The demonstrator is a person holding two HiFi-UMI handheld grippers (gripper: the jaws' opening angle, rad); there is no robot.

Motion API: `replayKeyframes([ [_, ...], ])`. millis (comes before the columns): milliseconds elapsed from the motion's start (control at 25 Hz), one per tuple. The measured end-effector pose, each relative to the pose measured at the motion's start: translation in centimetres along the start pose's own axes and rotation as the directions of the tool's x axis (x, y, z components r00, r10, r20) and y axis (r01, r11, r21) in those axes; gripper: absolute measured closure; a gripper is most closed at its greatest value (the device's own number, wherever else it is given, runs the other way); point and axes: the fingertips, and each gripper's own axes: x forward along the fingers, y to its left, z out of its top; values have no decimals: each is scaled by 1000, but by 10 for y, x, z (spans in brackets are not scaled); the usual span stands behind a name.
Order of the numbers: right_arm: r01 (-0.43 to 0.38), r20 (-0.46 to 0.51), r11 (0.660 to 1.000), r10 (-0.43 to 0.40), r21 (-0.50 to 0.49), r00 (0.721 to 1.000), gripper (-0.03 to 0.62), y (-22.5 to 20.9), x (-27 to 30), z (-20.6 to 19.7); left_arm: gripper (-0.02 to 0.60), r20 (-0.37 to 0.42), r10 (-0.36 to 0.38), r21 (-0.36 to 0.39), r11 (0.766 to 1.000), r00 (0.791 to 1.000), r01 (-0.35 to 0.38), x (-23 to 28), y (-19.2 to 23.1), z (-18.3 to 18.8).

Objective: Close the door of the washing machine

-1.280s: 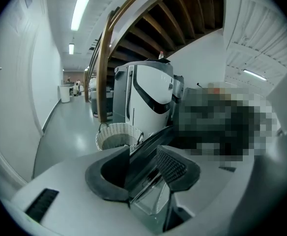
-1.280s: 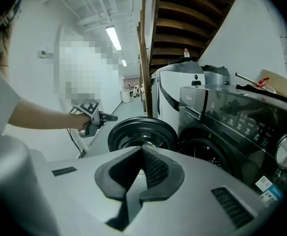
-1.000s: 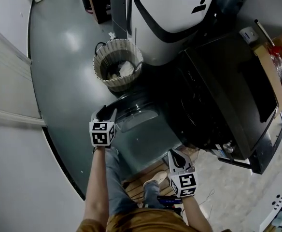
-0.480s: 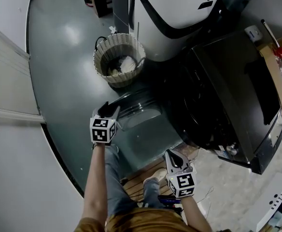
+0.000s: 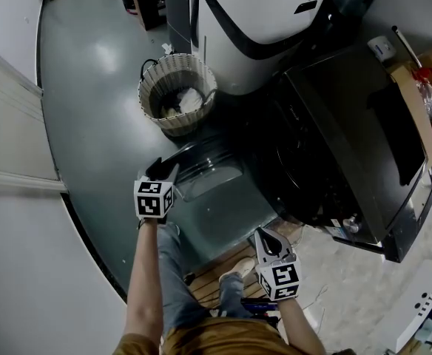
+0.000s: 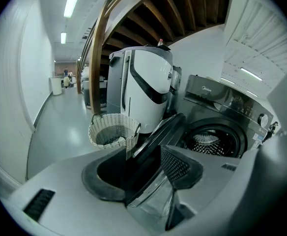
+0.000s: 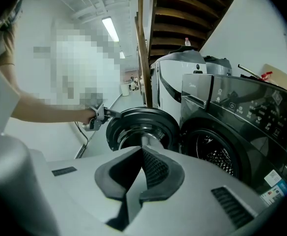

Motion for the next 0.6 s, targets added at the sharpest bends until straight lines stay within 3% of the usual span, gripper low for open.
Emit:
replayKeyframes([
  [600,1,21,1000,-1,1,1000,582,-3,-24,-5,359,-57,3,21,1000,998,-2,-11,-21,-16],
])
